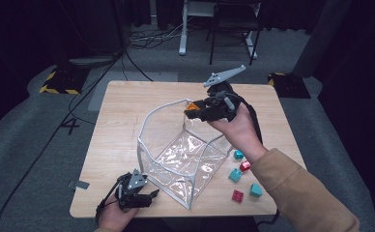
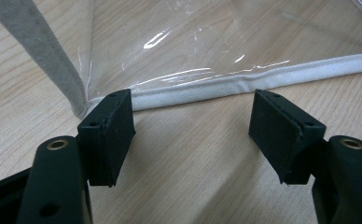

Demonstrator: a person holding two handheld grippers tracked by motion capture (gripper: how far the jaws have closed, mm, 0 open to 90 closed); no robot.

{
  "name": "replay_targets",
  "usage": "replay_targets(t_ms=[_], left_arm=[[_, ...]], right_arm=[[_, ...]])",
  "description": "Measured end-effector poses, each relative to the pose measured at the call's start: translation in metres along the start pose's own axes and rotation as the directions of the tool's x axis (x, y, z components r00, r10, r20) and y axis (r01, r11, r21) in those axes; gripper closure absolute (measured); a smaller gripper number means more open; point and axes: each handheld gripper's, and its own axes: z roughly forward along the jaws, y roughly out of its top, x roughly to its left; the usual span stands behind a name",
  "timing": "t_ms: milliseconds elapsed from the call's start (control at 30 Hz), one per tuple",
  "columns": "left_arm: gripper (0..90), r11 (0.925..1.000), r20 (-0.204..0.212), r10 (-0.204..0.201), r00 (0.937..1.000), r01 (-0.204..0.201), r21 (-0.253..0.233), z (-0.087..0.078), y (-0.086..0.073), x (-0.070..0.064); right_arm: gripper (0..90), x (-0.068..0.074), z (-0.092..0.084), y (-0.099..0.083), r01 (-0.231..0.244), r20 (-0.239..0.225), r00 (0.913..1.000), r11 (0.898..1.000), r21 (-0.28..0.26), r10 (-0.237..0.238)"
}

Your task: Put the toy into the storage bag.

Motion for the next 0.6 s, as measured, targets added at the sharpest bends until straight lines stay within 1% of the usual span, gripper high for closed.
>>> replay_targets(t_ms=[67, 167, 333, 467, 533, 600], left_arm=[[31.2, 1.0000, 0.000, 0.004, 1.0000, -0.004, 0.002, 0.000, 0.000, 0.000], [31.2, 1.0000, 0.000, 0.003, 1.0000, -0.003, 0.001, 0.000, 0.000, 0.000], [31.2, 1.0000, -0.001, 0.003, 1.0000, -0.003, -0.001, 0.000, 0.000, 0.000], [31.2, 1.0000, 0.000, 0.004, 1.0000, -0.004, 0.002, 0.000, 0.000, 0.000], [31.2, 1.0000, 0.000, 0.003, 1.0000, -0.003, 0.002, 0.000, 0.000, 0.000], [31.2, 1.0000, 0.000, 0.001, 1.0000, -0.001, 0.002, 0.000, 0.000, 0.000]], right_arm=[[58.8, 0.000, 0.003, 0.001, 0.000, -0.005, 1.0000, 1.000, 0.002, 0.000], [58.8, 0.000, 0.014, 0.003, -0.007, -0.012, 0.9999, 1.000, 0.017, 0.008], [58.8, 0.000, 0.034, 0.006, -0.012, -0.005, 0.9999, 0.998, 0.066, 0.012], [58.8, -0.001, 0.052, 0.006, -0.018, -0.008, 0.9998, 0.992, 0.129, 0.019], [58.8, 0.000, 0.060, 0.005, -0.020, 0.000, 0.9998, 0.987, 0.159, 0.020], [58.8, 0.000, 0.069, 0.005, -0.024, 0.001, 0.9997, 0.980, 0.198, 0.024]])
